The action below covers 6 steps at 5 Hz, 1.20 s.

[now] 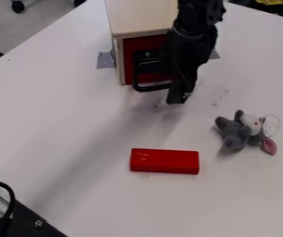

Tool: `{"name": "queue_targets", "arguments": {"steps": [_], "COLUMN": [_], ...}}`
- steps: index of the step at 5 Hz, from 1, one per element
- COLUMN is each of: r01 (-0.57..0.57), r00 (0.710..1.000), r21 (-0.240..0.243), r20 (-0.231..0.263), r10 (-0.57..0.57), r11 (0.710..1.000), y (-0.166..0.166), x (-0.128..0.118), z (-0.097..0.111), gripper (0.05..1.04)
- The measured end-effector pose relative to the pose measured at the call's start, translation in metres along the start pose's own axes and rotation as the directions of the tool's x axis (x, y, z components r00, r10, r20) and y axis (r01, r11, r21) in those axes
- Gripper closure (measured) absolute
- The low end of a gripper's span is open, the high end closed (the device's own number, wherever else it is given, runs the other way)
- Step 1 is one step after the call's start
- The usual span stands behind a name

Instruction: Open the drawer

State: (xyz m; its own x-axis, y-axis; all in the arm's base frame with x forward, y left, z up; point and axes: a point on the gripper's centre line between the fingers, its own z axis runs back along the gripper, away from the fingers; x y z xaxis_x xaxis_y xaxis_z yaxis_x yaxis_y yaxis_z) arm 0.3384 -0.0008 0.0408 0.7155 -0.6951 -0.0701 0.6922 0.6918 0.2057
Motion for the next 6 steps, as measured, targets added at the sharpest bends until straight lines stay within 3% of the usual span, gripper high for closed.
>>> {"name": "queue_targets", "arguments": {"steps": [2, 4, 5, 6], "r01": [0.012, 0.009, 0.008, 0.007], "r00": [0.999, 0.999, 0.999, 0.999], "r21": [0.022, 0.019, 0.011, -0.023], "r20": [-0.039, -0.046, -0.044, -0.046], "r10": [-0.011, -0.008, -0.007, -0.008], "r11": [1.000, 1.000, 1.000, 1.000], "y": [-0.006, -0.002, 0.000, -0.001], "x": [0.009, 0.011, 0.009, 0.005], "z": [-0.021, -0.024, -0.024, -0.025], "gripper": [0.115, 0.687, 0.904, 0.957]}}
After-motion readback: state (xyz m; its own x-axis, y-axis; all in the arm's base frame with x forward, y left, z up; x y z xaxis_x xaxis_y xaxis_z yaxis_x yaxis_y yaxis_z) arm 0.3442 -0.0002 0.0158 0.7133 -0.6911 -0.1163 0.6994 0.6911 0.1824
